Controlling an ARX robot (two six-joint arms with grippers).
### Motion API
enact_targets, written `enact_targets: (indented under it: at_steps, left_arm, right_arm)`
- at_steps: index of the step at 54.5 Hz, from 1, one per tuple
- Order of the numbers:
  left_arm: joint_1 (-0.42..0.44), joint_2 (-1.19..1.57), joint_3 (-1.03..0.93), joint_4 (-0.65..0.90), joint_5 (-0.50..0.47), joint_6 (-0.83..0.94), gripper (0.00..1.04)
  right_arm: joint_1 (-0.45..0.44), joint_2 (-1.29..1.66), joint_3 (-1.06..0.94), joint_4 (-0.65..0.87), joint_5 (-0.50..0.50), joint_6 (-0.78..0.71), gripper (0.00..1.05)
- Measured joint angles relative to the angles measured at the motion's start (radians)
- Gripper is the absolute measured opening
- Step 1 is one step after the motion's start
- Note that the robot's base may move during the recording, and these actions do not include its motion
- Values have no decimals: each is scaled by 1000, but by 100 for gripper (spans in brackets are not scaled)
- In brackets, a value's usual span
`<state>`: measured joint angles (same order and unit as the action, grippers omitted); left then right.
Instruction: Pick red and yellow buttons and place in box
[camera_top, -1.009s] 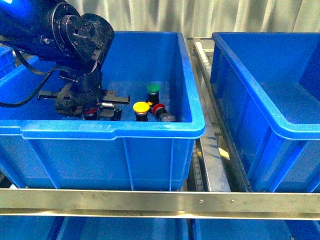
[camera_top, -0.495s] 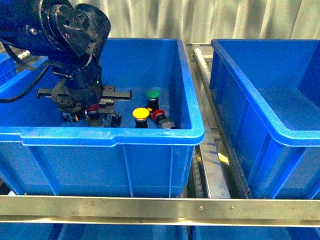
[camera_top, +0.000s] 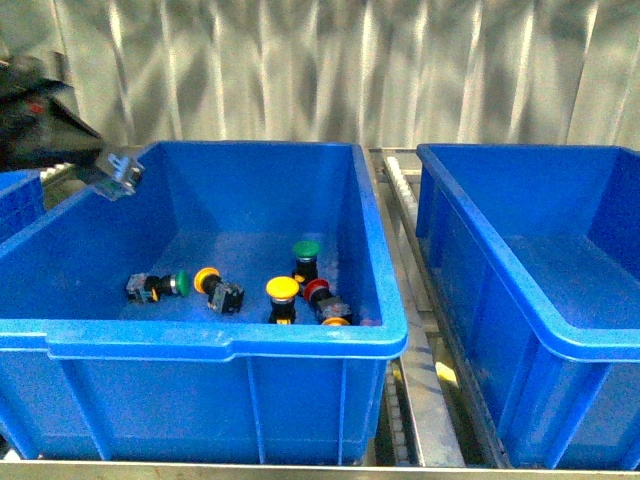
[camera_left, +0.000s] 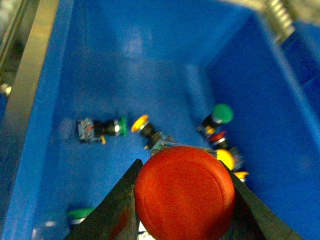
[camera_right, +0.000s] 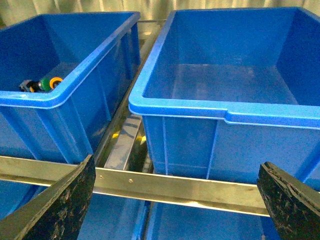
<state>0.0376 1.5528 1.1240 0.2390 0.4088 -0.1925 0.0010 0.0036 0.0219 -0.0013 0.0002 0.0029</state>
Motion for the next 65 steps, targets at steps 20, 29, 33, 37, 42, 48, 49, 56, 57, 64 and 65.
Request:
enact_targets:
  at_steps: [20,29,33,37,42,48,49,56,57,64,65]
  left_arm:
    - [31,42,-380,589,565,-489,33]
    - [-230,140,-396,935,558,-666,33]
    - [-299,173,-378,998,536,-712,33]
    - [-371,206,-341,1069,505,-766,33]
    - [-449,237,-271,1122,472,-822,33]
    - [-519,262,-182,1130,447,-877,33]
    - [-526,264,-173,1128,446,-878,33]
    - [-593,295,-88,1061,441,-882,33]
    - [-602,301,-76,1051,440,-882,33]
    - [-631,320,-39,1010,428,-875,33]
    - [-632,322,-36,1008,426,-874,33]
  right_arm:
    - [0,0,0,0,0,0,98]
    - [0,0,0,0,0,0,98]
    - [0,0,0,0,0,0,98]
    - [0,0,0,0,0,0,98]
    - [0,0,0,0,0,0,98]
    - [0,0,0,0,0,0,98]
    - [0,0,0,0,0,0,98]
    - [0,0,0,0,0,0,98]
    - [0,0,0,0,0,0,98]
    - [0,0,0,0,0,0,98]
    - [0,0,0,0,0,0,98]
